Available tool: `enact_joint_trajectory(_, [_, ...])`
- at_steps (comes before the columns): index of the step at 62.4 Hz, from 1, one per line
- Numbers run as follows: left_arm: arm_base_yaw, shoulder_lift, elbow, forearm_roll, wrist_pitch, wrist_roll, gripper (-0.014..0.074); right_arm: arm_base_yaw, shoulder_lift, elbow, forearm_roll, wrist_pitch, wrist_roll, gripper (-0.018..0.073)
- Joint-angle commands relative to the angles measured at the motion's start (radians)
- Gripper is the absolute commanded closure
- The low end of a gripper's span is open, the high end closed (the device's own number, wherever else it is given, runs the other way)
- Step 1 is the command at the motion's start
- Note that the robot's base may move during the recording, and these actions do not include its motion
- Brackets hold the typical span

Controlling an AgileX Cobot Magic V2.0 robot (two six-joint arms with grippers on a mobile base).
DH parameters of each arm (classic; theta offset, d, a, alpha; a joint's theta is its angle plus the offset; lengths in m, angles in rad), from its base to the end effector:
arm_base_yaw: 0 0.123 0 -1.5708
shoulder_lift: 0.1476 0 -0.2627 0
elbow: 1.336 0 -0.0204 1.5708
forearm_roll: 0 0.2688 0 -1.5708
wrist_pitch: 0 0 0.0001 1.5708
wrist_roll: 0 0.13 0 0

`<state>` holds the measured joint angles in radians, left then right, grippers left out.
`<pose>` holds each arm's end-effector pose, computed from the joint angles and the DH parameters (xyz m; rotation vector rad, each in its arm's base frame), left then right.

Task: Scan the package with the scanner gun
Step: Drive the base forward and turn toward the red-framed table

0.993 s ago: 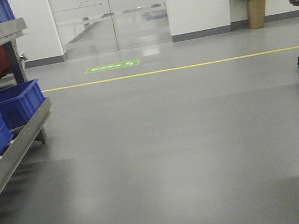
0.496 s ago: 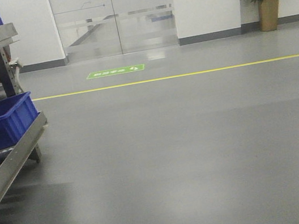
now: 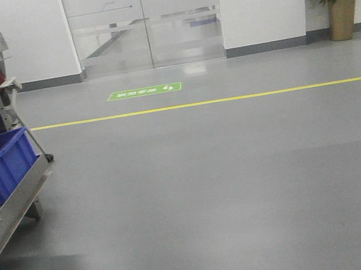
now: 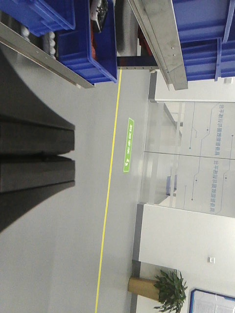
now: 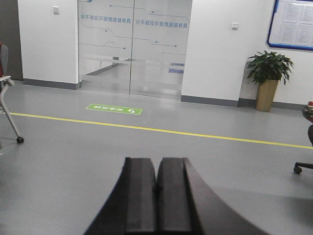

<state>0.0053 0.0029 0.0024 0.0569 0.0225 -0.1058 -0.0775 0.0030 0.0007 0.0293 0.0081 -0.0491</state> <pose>0.1363 0.0009 0.2123 -0.0420 1.5109 -0.0340 0.1357 -0.0105 0.2149 0.0430 1.4953 -0.0783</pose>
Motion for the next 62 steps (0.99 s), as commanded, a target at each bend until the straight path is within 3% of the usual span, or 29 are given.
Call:
enact_joint_trajectory(1, [0.0,-0.003,-0.002,0.002,-0.016,-0.001,0.0707,0.002,-0.003,-0.001,-0.004,-0.022,0.0,0.0713])
enact_joint_trajectory(62, [0.0,-0.003,-0.002,0.002,-0.016,-0.001,0.0707,0.002,-0.003,-0.001,-0.004,-0.022,0.0,0.0713])
